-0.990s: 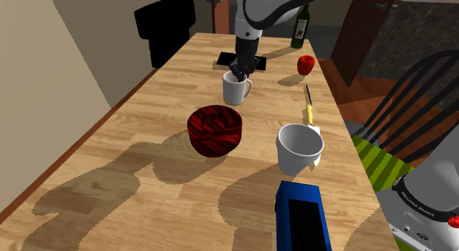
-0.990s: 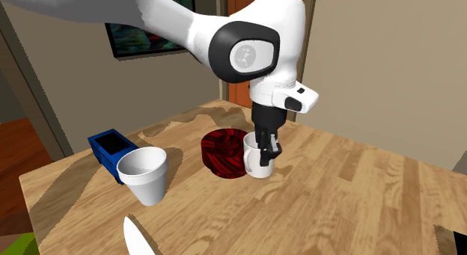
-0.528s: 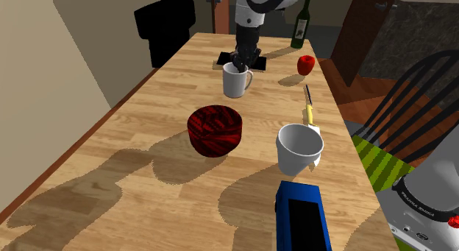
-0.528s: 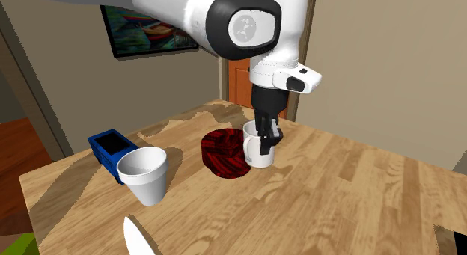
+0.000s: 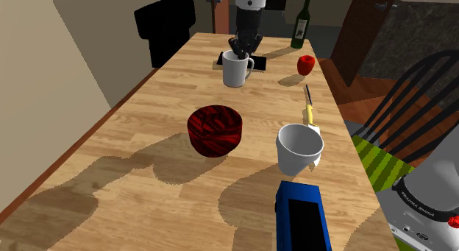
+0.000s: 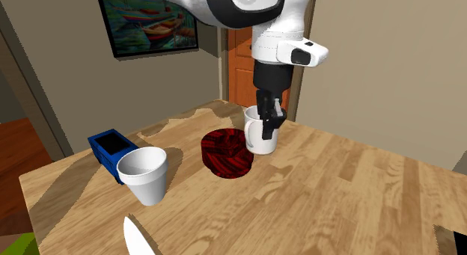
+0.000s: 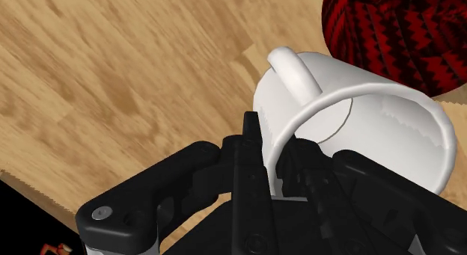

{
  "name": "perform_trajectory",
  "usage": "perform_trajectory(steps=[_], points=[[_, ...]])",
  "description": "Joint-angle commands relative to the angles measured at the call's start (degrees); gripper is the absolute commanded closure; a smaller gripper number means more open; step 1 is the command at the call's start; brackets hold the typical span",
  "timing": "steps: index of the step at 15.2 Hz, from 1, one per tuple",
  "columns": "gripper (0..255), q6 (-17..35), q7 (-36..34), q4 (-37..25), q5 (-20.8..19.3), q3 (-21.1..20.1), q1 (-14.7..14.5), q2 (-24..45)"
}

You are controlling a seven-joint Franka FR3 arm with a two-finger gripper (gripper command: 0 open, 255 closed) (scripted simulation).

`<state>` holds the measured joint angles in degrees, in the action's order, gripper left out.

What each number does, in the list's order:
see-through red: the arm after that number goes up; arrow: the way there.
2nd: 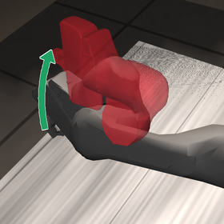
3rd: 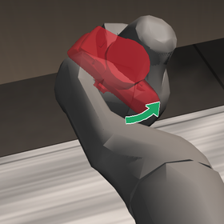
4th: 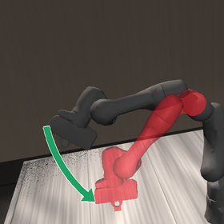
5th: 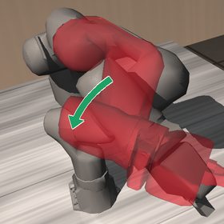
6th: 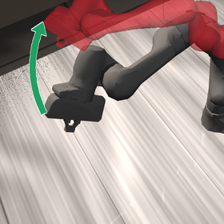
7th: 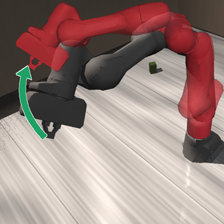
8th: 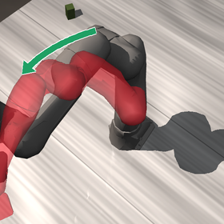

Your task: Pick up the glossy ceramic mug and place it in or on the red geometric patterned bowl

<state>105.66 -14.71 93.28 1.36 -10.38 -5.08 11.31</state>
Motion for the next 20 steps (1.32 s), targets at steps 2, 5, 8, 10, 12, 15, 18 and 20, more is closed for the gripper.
perform_trajectory(steps=[2, 5, 8, 10, 12, 15, 18, 20], points=[[255, -1.9, -0.04, -1.73, 0.02, -0.01, 0.01, -0.18], [255, -1.81, -3.5, 0.18, 0.07, -1.44, -1.99, -2.18], [255, -1.92, -7.09, 1.43, 0.09, -2.98, -4.01, -3.73], [255, -2.09, -9.55, 1.9, 0.07, -4.03, -5.39, -4.49], [255, -2.34, -12.06, 2.08, 0.0, -5.13, -6.77, -5.03], [255, -1.84, -14.28, 2.78, -0.09, -6.1, -8.01, -5.34], [255, 0.46, -14.2, 5.04, -0.09, -6.09, -7.99, -5.29], [255, 1.97, -14.16, 6.46, -0.1, -6.08, -7.99, -5.2]])
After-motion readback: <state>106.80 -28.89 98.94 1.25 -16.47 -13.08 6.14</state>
